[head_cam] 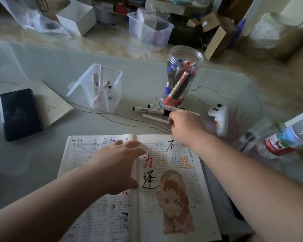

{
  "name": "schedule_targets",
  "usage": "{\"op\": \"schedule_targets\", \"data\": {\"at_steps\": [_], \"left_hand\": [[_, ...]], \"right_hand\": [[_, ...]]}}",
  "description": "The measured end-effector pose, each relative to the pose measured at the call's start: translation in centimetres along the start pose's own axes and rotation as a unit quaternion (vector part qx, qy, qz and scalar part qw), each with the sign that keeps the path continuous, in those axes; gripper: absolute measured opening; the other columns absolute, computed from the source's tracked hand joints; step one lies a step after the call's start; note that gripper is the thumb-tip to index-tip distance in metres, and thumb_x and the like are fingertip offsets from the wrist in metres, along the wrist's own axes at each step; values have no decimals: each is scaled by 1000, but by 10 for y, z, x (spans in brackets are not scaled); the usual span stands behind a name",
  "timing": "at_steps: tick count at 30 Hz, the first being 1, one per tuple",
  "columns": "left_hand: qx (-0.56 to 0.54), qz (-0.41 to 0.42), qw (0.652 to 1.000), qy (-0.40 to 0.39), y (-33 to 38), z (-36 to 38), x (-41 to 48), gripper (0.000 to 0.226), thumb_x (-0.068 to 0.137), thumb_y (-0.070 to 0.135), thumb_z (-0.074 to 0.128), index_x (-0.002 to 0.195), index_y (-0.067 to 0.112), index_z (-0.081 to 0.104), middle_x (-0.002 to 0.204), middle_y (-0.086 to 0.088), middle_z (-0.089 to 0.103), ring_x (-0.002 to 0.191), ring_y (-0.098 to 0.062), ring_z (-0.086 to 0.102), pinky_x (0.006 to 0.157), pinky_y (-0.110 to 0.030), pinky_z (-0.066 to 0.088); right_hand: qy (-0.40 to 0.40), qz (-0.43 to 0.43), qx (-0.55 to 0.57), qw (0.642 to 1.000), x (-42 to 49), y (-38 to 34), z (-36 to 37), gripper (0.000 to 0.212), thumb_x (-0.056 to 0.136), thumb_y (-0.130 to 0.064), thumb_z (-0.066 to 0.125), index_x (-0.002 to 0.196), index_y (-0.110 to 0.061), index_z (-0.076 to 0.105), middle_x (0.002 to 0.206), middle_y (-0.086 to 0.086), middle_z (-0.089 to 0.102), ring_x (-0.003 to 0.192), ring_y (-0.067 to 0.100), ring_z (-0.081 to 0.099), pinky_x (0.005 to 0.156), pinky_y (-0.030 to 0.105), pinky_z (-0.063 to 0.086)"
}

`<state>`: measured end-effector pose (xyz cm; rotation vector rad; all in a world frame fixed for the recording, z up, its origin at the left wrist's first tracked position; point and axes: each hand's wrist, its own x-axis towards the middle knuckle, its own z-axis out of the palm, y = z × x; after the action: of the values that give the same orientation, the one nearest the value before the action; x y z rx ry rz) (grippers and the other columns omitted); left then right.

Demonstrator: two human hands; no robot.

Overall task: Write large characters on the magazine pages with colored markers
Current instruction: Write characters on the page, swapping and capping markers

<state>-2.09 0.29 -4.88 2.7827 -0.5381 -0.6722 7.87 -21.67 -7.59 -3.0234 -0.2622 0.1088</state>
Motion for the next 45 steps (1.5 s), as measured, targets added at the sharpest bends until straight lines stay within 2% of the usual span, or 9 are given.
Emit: {"op": "schedule_targets", "data": {"at_steps": [5, 9, 17, 21, 24, 26, 29, 36, 45], "left_hand": [[63, -5, 998, -13, -4, 4, 0, 124, 59, 81, 72, 158, 42, 8, 165, 25, 5, 145, -11, 17, 120, -42, 19], [97, -17, 992, -77, 3, 21, -5, 155, 45, 89, 70, 156, 30, -21, 163, 11, -25, 152, -19, -19, 120, -62, -12], [57, -31, 996, -67, -5, 18, 5, 157, 39, 92, 69, 139, 34, -36, 155, 15, -37, 145, -15, -32, 120, -56, -16], [44, -33, 996, -64, -2, 18, 7, 159, 41, 91, 70, 148, 32, -31, 156, 15, -35, 146, -15, -33, 120, -56, -17], [6, -11, 1000, -24, 7, 9, 2, 145, 49, 91, 66, 158, 34, -12, 165, 16, -15, 152, -12, -17, 124, -51, -7], [-58, 15, 998, 31, 15, -2, -1, 117, 63, 84, 65, 158, 39, 13, 163, 20, 18, 150, -7, 18, 124, -35, 16], [-203, 27, 972, 115, 22, -14, -3, 60, 76, 65, 68, 130, 40, 58, 113, 29, 65, 95, 10, 59, 84, -12, 46], [-286, 35, 953, 90, 31, -18, -8, 7, 79, 51, 74, 78, 45, 70, 80, 28, 70, 72, 2, 65, 60, -11, 48], [-368, 5, 927, 72, 31, -20, -10, 6, 77, 44, 80, 76, 46, 74, 68, 11, 72, 63, -5, 65, 69, -34, 58]], "right_hand": [[-3, -1, 29, 1000, -9, -6, -1, 20, 88, -3, 53, 101, -15, 62, 103, 3, 63, 93, 29, 62, 77, 40, 55], [-16, 17, 67, 997, -36, -13, -15, 11, 85, -10, 58, 93, -17, 62, 99, 0, 56, 87, 25, 59, 77, 37, 55], [-83, 82, 156, 981, -104, -26, -67, 11, 82, -22, 65, 75, -19, 58, 71, -5, 63, 60, 11, 58, 49, 25, 43], [-90, 122, 273, 950, -119, -23, -65, 9, 76, -23, 67, 75, -15, 63, 69, 0, 71, 64, 19, 71, 62, 39, 61], [-116, 106, 312, 937, -120, -19, -57, 13, 72, -26, 66, 79, -16, 64, 73, 3, 73, 70, 22, 72, 70, 46, 61], [-108, 82, 322, 937, -119, -18, -57, 8, 77, -23, 73, 78, -21, 66, 72, -1, 73, 69, 17, 69, 70, 43, 59], [-97, 64, 430, 896, -119, -17, -56, 10, 83, -15, 80, 81, -21, 72, 73, 2, 74, 71, 21, 72, 75, 47, 60], [-146, 113, 691, 698, -121, -19, -55, 19, 77, -18, 68, 85, -2, 76, 81, 20, 73, 69, 28, 68, 58, 31, 53], [-101, 108, 717, 682, -121, -23, -54, 21, 79, -23, 71, 85, -2, 71, 73, 14, 68, 60, 21, 59, 50, 27, 48]]}}
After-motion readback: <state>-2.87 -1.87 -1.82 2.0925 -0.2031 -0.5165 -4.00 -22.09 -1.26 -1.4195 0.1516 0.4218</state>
